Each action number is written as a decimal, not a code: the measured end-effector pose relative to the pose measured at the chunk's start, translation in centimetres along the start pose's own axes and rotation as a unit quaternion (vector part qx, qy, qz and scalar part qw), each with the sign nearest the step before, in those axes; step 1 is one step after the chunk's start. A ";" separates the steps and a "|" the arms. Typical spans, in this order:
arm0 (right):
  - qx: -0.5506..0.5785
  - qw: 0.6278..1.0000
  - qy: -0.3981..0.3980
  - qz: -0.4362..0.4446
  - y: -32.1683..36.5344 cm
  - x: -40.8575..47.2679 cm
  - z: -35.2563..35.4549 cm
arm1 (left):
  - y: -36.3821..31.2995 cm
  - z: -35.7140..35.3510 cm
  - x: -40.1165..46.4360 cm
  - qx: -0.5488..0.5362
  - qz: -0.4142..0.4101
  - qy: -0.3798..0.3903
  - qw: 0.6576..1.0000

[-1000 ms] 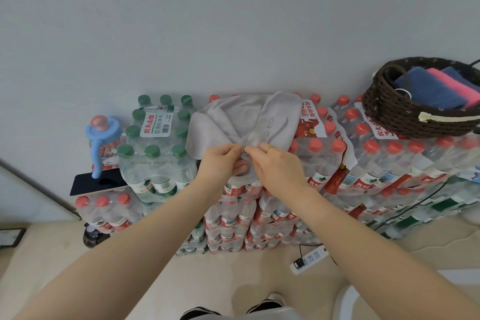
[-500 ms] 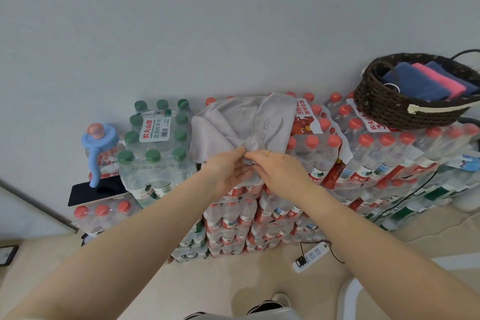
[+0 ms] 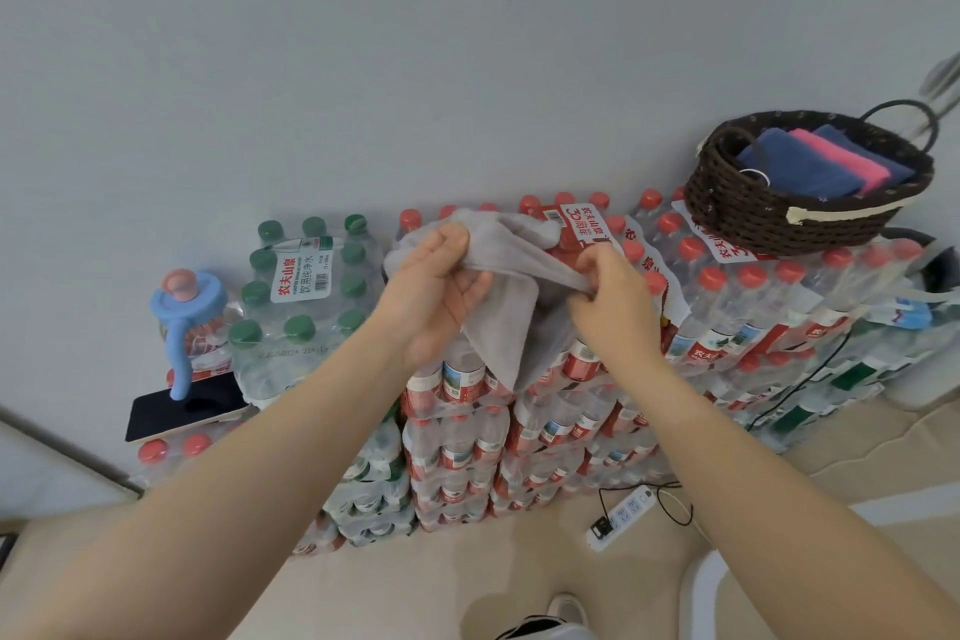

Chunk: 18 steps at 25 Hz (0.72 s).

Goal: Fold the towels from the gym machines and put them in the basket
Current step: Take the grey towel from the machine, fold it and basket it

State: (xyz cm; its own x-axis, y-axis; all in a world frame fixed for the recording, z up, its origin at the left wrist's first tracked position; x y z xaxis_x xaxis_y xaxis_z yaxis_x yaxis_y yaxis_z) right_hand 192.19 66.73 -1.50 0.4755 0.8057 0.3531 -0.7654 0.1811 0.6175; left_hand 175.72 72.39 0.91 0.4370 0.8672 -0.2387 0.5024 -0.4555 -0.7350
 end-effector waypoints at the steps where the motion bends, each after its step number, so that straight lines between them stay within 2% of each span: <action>1: -0.006 0.999 -0.017 -0.038 -1.1 0.1 0.5 | -0.8 -0.2 -0.4 -0.037 -0.008 0.008 0.999; 3: -0.015 0.993 -0.059 -0.103 -3.2 0.0 1.9 | -2.0 -0.1 -1.2 -0.088 -0.023 0.015 0.996; 6: -0.024 0.986 -0.084 -0.139 -4.0 -0.6 3.1 | -2.3 0.1 -2.7 -0.099 -0.035 0.021 0.994; 11: 0.125 0.969 -0.087 -0.194 -2.6 -1.9 1.8 | -2.4 1.5 -4.0 -0.110 -0.045 -0.013 0.993; 13: 0.088 0.982 -0.076 -0.148 -2.5 -2.6 1.7 | -2.9 2.6 -4.5 -0.103 -0.067 -0.059 0.991; 15: 0.039 0.996 -0.025 -0.072 -2.4 -3.6 2.1 | -3.6 3.8 -5.2 -0.064 -0.105 -0.109 0.986; 18: -0.129 0.988 0.050 0.072 -2.0 -4.9 3.2 | -4.1 4.7 -6.5 -0.011 -0.144 -0.144 0.979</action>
State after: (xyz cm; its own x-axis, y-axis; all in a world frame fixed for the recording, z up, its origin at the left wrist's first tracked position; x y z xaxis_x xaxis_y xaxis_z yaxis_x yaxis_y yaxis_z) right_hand 192.80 60.62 -2.28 0.3181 0.8828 0.3457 -0.9131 0.1872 0.3622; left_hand 167.29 69.61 2.49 0.0483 0.9797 -0.1947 0.5911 -0.1851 -0.7851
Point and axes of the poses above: each hand's wrist, its own x-axis towards the middle knuckle, its own z-axis out of the back of the hand, y = z × x, the point moved 4 cm from there along x, towards the middle knuckle, and after that the axes turned 4 degrees about -y, right-handed, at the moved point
